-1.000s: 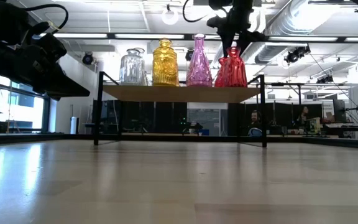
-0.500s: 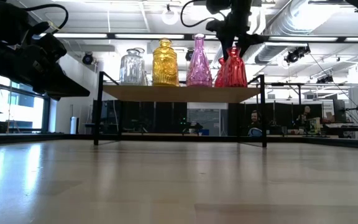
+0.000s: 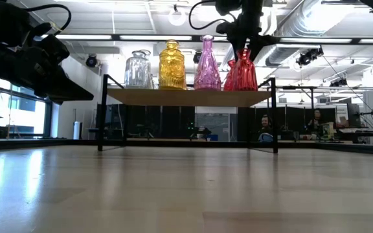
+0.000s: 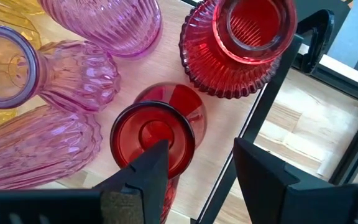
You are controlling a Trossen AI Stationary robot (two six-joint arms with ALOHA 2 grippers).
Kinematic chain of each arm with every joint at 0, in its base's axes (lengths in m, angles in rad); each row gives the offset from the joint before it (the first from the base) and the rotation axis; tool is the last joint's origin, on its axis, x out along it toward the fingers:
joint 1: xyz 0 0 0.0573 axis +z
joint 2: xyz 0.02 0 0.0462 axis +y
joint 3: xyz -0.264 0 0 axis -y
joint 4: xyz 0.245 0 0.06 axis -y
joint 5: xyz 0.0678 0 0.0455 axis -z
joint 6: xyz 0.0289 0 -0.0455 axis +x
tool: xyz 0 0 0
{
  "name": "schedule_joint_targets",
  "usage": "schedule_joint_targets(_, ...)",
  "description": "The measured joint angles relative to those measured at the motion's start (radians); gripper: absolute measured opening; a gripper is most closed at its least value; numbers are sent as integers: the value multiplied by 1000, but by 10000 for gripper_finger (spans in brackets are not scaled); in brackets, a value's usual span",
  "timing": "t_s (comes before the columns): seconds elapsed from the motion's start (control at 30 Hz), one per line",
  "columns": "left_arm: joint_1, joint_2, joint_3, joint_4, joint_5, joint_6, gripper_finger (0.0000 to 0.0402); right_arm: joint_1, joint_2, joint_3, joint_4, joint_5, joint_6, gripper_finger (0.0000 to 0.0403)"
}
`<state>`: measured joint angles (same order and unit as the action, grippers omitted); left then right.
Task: Sort vases onto shelf
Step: Return to Home Position
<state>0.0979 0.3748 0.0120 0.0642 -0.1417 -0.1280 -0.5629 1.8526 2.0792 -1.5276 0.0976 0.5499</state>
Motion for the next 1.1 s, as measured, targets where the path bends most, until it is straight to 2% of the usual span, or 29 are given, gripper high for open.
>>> schedule_joint_targets(0.53,0,0,0,0,0,0,3,-3,0,0,-26,26,0,161)
schedule_joint_targets(1.1,0,0,0,0,0,0,3,-13,-11,1,-4,4,-32,161)
